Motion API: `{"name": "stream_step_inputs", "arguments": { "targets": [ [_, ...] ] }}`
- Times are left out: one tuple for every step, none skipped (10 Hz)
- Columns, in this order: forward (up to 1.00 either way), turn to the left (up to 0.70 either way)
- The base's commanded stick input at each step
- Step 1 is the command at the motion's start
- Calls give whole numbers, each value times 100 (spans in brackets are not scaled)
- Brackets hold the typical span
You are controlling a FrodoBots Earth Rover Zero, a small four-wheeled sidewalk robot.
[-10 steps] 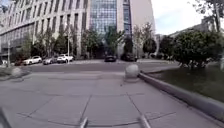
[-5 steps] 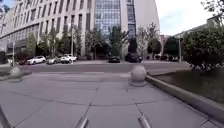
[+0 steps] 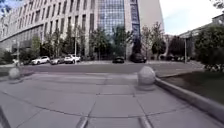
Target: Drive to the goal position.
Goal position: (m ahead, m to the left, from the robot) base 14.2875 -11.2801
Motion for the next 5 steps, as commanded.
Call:
{"name": "stream_step_inputs", "arguments": {
  "targets": [
    [70, 0],
    [70, 0],
    [70, 0],
    [70, 12],
    [70, 14]
  ]
}}
